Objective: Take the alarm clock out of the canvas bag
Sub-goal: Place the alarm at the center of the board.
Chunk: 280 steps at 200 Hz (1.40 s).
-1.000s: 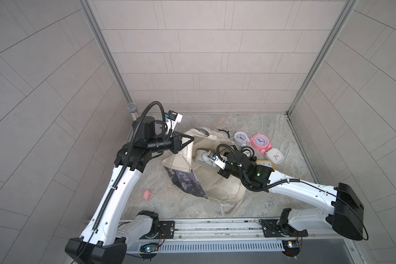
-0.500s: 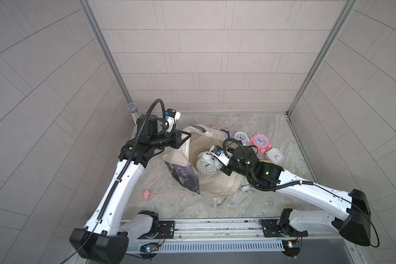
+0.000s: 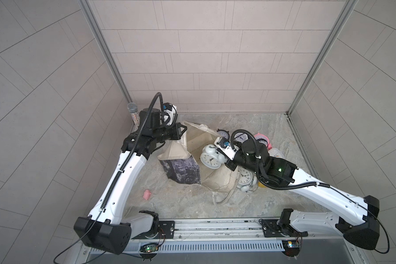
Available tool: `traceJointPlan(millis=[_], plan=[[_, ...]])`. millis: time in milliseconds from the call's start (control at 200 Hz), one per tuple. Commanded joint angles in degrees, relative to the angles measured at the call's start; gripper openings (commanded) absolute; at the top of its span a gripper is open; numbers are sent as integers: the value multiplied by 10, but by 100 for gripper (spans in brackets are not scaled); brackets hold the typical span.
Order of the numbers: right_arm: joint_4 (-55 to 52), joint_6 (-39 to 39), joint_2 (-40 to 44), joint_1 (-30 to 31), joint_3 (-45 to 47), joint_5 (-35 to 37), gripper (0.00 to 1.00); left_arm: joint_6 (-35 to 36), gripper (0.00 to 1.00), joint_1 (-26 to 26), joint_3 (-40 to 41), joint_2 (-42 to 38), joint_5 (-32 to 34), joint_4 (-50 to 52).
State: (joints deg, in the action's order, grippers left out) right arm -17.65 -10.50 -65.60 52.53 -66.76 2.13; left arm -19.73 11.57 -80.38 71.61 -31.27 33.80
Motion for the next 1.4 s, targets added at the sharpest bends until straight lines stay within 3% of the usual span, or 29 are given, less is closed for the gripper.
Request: traceJointPlan(millis=[0,455,806,1396], plan=[[-5,4,20,0,-39,14,0,-38,0,-14,-38,18,33,-29],[-76,9,10,-1,-99,38,0,-121,0,-61,-71,82,-12,-92],[-77,35,5,-1,-79,44,0,-115,0,-66,-68,82,10,-89],[-167,68,36,0,-152,53,0,-110,0,-80,-90,106,48,-88]])
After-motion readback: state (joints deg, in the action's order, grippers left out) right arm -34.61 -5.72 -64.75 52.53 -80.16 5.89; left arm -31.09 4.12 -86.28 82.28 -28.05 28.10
